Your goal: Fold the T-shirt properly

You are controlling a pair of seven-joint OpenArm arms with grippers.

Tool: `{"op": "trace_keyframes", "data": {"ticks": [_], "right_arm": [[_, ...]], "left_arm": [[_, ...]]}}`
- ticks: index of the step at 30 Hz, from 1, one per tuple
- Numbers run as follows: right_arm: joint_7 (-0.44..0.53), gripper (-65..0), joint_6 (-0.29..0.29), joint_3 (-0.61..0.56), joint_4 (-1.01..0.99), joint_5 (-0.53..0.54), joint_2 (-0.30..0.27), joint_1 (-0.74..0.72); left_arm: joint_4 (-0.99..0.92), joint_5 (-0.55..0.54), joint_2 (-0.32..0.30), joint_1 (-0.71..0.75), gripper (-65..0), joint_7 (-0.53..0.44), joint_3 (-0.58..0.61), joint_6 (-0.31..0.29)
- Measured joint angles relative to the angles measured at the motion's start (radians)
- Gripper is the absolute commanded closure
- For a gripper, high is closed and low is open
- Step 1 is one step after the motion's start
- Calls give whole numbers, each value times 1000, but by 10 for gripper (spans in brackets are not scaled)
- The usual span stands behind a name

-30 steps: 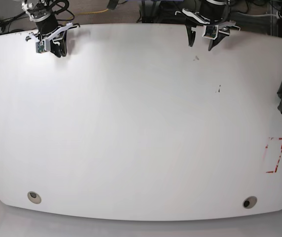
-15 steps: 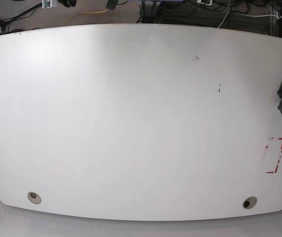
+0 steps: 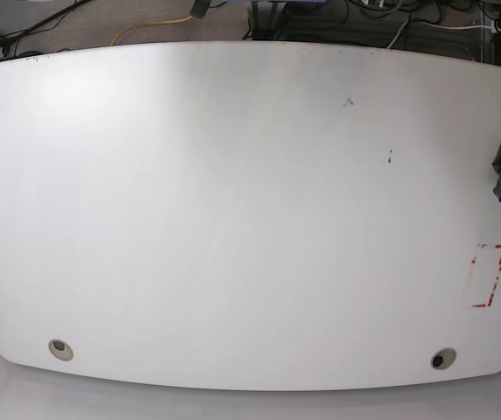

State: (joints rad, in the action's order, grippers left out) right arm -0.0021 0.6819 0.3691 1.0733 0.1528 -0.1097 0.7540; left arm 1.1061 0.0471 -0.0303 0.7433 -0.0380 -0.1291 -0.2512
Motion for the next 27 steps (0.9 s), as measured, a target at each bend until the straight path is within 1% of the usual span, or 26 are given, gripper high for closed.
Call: {"op": "trace_keyframes", "data": {"ticks": [1, 2, 3, 5, 7, 9, 11, 13, 17, 18, 20, 21, 24, 26, 27], "right_arm": [[-11, -79, 0, -11, -23, -27, -5, -21], [-2, -79, 1, -23, -64, -45, -8, -53], [-5, -79, 1, -29, -96, -68, -8, -85], [1, -79, -5, -30, -153, -93, -8, -131], [0, -79, -47, -35, -219, -140, -6, -185], [3, -79, -69, -35, -278, -165, -9, -225], [-6, -79, -99, -34, -335, -214, -10, -267], [-2, -79, -117, -33, -385, -239, -13, -305], [2, -79, -183, -33, -464, -286, -10, -372], [5, -79, -193, -35, -487, -286, -10, -390], [3, -79, -208, -34, -522, -307, -10, -417], [0, -79, -217, -35, -533, -314, -10, -425], [0, -81, -259, -34, -578, -347, -11, -453], [-1, -84, -273, -35, -601, -383, -11, -465], [0, -84, -275, -35, -606, -393, -10, -467]], "left_arm": [[-31, 6, -4, -19, -218, 13, 2, 1], [-92, 1, -11, -56, -218, -6, 3, -7], [-142, 6, -13, -92, -218, 5, 2, 1], [-238, 3, -19, -151, -218, -6, 1, 5], [-361, 6, -26, -223, -218, 0, 1, 5], [-459, 2, -35, -280, -218, -13, 1, 4], [-555, 3, -40, -337, -218, -5, 1, 3], [-642, 3, -45, -389, -218, -8, 1, 4], [-770, 3, -56, -484, -218, -3, 62, 4], [-808, -2, -60, -514, -218, -20, 85, 3], [-869, -1, -63, -563, -218, -14, 102, 4], [-888, 0, -64, -577, -218, -14, 104, 10], [-959, 0, -64, -624, -218, -7, 105, 63], [-981, 0, -65, -638, -218, -8, 105, 97], [-984, 0, -64, -641, -218, -5, 105, 100]]}}
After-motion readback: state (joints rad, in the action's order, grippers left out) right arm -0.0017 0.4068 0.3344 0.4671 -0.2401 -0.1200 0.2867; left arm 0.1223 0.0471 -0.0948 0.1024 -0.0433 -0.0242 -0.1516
